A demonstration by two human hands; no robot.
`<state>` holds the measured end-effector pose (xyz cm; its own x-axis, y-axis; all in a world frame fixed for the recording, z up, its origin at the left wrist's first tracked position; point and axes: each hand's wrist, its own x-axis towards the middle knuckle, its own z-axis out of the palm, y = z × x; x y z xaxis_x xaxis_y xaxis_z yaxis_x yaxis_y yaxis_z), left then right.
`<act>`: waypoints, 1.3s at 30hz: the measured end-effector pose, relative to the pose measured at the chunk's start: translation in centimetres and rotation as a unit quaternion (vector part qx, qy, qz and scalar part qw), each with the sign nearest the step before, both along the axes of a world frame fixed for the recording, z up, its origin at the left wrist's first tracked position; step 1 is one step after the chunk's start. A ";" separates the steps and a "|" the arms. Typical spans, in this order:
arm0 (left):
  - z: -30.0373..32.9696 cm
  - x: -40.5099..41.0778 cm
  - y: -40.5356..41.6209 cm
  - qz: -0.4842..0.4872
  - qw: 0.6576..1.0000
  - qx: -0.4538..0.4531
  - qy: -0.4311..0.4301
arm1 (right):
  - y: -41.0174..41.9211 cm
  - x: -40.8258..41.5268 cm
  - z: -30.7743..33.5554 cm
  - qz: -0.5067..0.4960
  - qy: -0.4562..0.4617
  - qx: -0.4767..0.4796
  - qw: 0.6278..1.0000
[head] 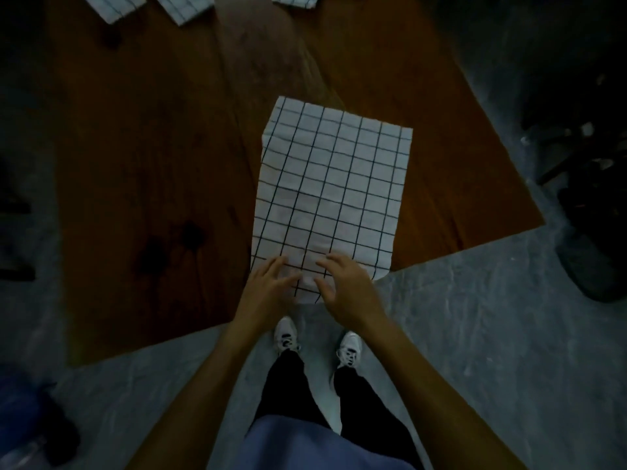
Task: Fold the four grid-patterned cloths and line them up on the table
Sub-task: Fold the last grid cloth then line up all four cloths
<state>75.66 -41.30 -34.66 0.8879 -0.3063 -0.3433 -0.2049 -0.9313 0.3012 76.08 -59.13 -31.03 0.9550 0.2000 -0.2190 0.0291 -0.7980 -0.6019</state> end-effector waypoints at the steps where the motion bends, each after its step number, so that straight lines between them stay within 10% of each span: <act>1: -0.2 -0.1 -0.1 0.011 1.000 -0.008 -0.002 | -0.3 0.1 -0.4 0.008 -0.001 0.000 1.000; 27: 15.3 3.4 -7.2 0.089 0.967 -0.115 -0.208 | -6.6 7.7 12.9 0.036 -0.270 0.004 0.962; 39: 22.2 8.9 -12.0 0.382 0.822 -0.378 -0.191 | -7.0 5.7 17.1 -0.103 -0.346 0.170 0.917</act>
